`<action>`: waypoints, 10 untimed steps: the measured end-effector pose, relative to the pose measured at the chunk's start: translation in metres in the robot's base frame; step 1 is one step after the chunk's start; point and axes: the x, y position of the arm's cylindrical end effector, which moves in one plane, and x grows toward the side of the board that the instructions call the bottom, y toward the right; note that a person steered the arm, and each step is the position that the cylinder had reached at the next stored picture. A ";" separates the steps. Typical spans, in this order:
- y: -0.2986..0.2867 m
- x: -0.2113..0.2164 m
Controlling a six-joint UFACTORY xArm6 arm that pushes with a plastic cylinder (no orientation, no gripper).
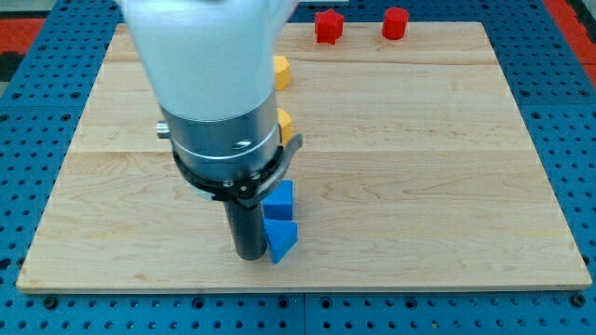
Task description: Place blue cube left diagonally towards blue triangle
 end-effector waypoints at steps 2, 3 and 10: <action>0.020 0.030; 0.068 0.040; -0.092 -0.122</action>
